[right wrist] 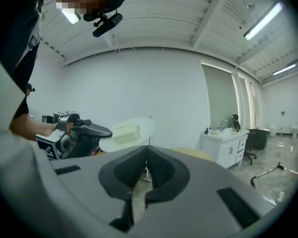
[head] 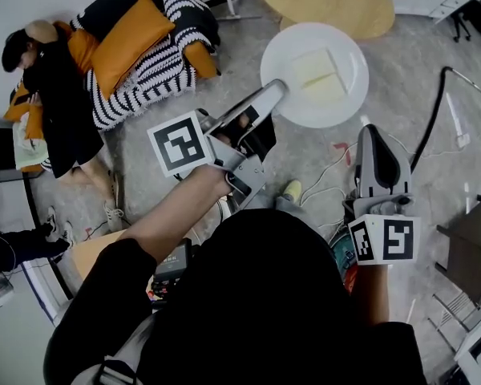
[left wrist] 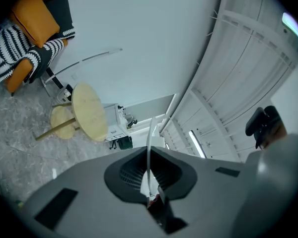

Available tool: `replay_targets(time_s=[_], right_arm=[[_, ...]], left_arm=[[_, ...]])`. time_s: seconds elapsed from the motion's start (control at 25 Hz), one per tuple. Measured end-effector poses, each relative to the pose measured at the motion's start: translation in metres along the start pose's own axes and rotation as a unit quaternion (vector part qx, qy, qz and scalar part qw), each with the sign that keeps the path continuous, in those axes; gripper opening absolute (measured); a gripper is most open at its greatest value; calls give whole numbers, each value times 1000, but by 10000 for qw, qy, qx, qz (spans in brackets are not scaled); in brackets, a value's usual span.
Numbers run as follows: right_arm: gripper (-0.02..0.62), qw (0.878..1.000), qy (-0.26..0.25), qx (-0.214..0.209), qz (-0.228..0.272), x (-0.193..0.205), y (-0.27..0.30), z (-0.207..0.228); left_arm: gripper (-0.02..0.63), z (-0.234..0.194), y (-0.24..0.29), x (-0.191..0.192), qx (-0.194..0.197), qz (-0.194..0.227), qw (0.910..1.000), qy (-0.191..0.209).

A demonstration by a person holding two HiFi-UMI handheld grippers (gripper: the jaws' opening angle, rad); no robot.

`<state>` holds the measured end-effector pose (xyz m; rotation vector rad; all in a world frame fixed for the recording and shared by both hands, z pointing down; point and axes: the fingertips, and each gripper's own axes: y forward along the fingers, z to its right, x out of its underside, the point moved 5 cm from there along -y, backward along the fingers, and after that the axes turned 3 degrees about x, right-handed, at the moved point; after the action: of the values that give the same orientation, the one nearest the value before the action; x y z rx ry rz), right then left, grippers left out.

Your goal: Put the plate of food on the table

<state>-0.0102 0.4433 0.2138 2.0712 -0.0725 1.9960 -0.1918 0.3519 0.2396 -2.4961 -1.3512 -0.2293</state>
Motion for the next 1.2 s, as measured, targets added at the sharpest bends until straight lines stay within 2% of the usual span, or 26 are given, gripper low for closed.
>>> replay_targets(time_s=[0.24, 0.48, 0.76, 0.88, 1.0, 1.2], right_arm=[[6, 9998, 169, 75, 36, -3, -3, 4], [6, 9973, 717, 9, 161, -1, -12, 12], [6, 9981, 617, 38, 34, 9, -15, 12], [6, 9977, 662, 136, 59, 10, -18, 15], [6, 9976, 655, 211, 122, 11, -21, 16], [6, 9972, 669, 266, 205, 16, -23, 17]], left_arm=[[17, 1, 1, 0, -23, 24, 10000, -66], [17, 0, -1, 1, -36, 69, 9999, -88], [17, -4, -2, 1, -41, 77, 9998, -181], [17, -20, -11, 1, 13, 106, 9997, -223], [17, -17, -10, 1, 163, 121, 9994, -270], [17, 3, 1, -1, 126, 13, 9999, -29]])
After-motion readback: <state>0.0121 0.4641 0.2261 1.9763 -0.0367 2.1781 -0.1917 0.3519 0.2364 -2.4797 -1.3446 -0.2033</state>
